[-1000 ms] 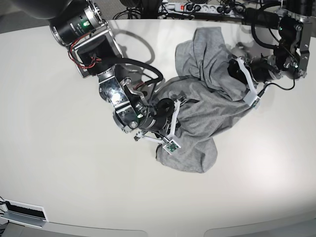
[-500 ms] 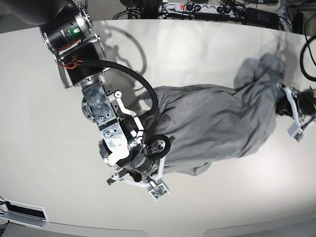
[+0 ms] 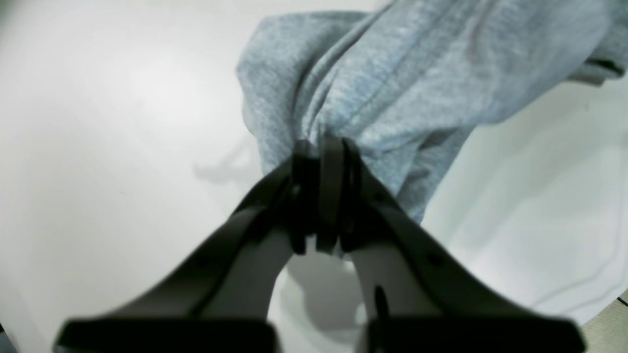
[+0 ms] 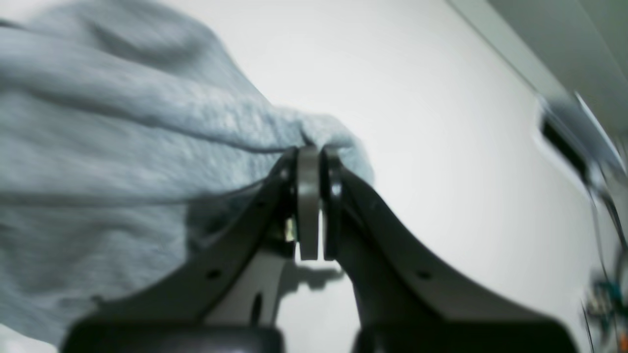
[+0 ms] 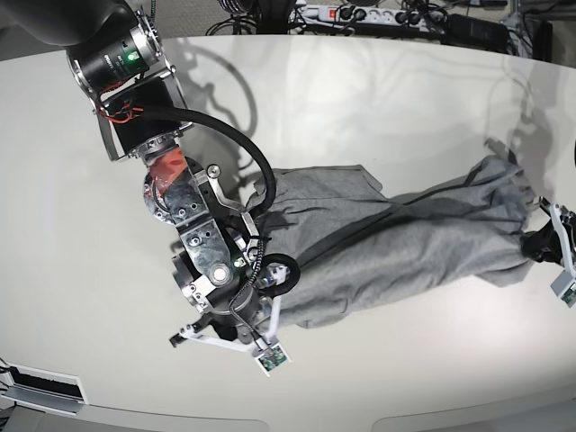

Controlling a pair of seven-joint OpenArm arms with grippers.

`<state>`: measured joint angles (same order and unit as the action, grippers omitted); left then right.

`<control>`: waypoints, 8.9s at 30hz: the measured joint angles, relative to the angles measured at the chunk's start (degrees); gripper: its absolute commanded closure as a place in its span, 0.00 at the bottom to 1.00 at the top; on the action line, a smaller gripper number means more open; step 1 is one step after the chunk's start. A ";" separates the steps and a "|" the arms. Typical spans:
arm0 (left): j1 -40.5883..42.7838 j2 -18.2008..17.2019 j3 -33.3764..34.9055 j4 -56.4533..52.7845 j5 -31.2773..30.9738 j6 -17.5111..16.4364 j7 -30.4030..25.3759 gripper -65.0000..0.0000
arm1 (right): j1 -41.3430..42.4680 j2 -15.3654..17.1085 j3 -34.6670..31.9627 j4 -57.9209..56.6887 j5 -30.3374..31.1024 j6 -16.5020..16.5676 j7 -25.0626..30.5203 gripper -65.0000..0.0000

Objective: Layout the t-shirt on the table in an organized manner, then fold the t-shirt properly
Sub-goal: 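Pull the shirt apart between both grippers, stretching it lengthwise, then lift the shirt with both grippers and shake it out flat, then lay the shirt down and drag it flat with both grippers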

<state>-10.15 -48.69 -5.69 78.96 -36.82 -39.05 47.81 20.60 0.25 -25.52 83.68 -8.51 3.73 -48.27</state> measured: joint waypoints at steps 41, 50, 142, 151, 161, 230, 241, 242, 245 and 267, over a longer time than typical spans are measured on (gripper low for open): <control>0.02 -0.50 0.00 -0.26 11.52 13.20 -5.57 0.40 | -15.10 -1.31 -0.22 -11.08 6.03 21.31 14.14 0.40; 0.11 -0.48 0.00 -0.26 8.07 13.20 -4.28 0.40 | -14.03 -2.34 -0.22 -13.64 2.75 20.06 12.72 1.00; -0.20 1.97 24.55 -17.94 43.74 -0.13 -35.26 0.72 | -9.77 10.51 -0.22 6.36 8.79 10.73 -7.10 1.00; -2.27 2.93 24.81 -15.89 41.40 3.91 -18.12 1.00 | -9.77 10.54 -0.22 6.36 5.88 13.68 -7.08 1.00; -2.89 -6.78 24.83 2.51 33.64 3.93 -11.98 1.00 | -5.75 12.11 0.74 6.38 5.77 12.98 -7.91 1.00; -7.58 -11.89 25.07 3.39 -45.51 -0.72 31.93 1.00 | -14.64 34.51 12.13 13.05 79.93 33.79 -32.39 1.00; -6.08 -13.38 25.07 3.41 -32.28 -0.70 31.71 1.00 | -16.17 43.08 12.15 14.99 80.13 32.33 -32.30 1.00; -6.08 -13.51 25.07 3.39 -32.13 -0.70 31.71 1.00 | -16.13 43.08 12.15 15.37 80.13 32.61 -32.15 1.00; -6.05 -13.53 25.07 3.39 -31.17 -0.70 31.71 1.00 | -16.28 42.80 12.13 15.39 78.88 33.40 -31.87 1.00; -6.19 -10.05 25.07 3.39 3.43 7.17 -1.38 1.00 | -10.05 30.80 12.20 9.46 43.76 26.12 -11.54 0.33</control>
<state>-16.34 -58.74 19.38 82.35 -33.39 -31.88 46.44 10.55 31.05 -13.32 93.14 35.24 29.85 -59.81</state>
